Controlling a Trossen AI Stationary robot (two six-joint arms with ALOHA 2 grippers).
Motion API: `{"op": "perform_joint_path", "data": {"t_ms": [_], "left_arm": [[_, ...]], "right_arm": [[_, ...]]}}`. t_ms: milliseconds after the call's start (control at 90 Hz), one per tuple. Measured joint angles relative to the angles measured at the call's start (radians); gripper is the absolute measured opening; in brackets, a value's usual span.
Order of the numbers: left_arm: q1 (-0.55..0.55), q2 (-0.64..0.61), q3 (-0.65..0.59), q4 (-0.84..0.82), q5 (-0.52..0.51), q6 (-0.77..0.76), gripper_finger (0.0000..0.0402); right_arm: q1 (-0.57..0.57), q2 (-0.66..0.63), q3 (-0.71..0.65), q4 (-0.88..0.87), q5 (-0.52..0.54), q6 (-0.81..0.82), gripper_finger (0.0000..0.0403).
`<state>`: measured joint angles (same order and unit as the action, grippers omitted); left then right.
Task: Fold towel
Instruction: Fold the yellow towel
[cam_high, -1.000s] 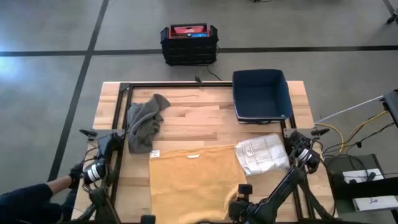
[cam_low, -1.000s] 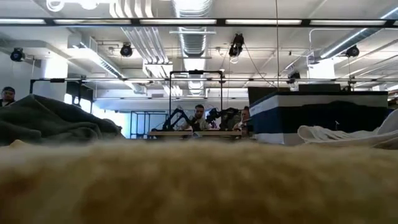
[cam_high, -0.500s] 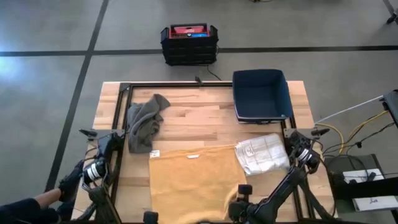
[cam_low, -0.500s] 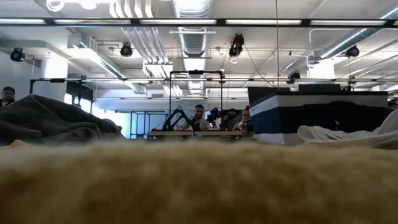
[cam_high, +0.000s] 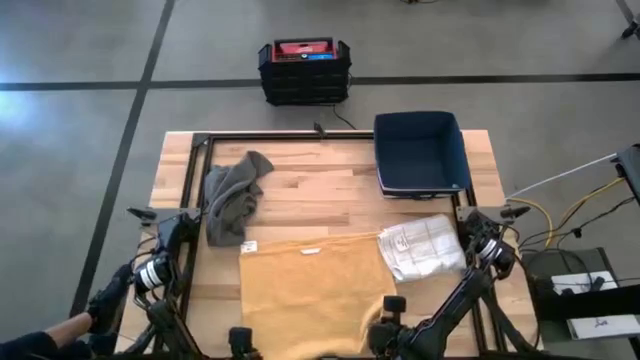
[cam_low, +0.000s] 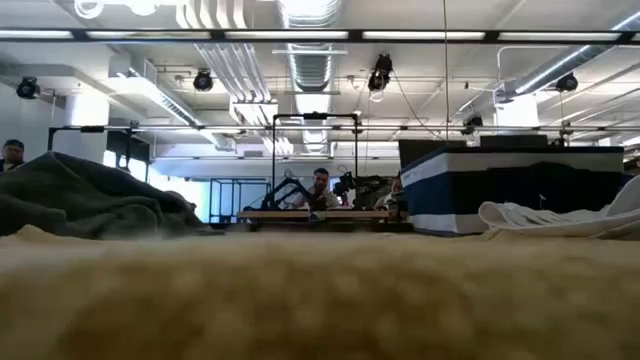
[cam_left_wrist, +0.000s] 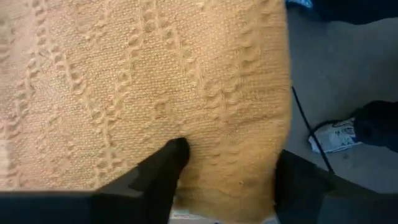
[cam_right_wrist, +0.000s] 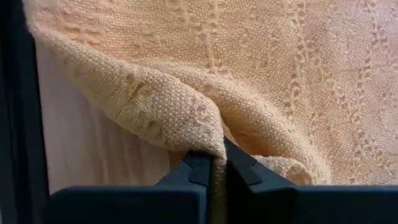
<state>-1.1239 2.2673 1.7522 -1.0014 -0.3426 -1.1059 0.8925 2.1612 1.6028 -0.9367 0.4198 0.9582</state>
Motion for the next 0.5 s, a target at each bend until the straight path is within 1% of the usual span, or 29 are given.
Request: {"op": "perform_joint_path", "data": {"t_ms": [144,200,233,300,344,456,500], "left_arm": [[-0.004,-0.001,0.021,-0.01,0.032,0.031,0.0042],[-0.009,-0.005,0.026,-0.02,0.043,0.043,0.0014],[-0.013,-0.01,0.028,-0.042,0.043,0.045,0.0011],[-0.015,-0.024,0.029,-0.136,0.043,0.048,0.0017],[-0.014,-0.033,0.03,-0.164,0.041,0.041,0.0018],[-0.012,-0.071,0.027,-0.299,-0.008,0.015,0.0011],[-0.013,-0.082,0.023,-0.317,-0.04,0.014,0.0006]], "right_arm": [[0.0,0.0,0.0,0.0,0.0,-0.013,0.0],[-0.002,0.0,0.0,-0.004,0.0,-0.024,0.0],[-0.005,-0.001,0.0,-0.014,0.0,-0.035,0.0],[-0.015,-0.006,0.007,-0.038,0.0,-0.053,0.0],[-0.026,-0.014,0.011,-0.049,0.003,-0.058,0.0],[-0.047,-0.033,0.012,-0.068,0.028,-0.089,0.0],[-0.055,-0.034,0.012,-0.08,0.03,-0.094,0.0]]}}
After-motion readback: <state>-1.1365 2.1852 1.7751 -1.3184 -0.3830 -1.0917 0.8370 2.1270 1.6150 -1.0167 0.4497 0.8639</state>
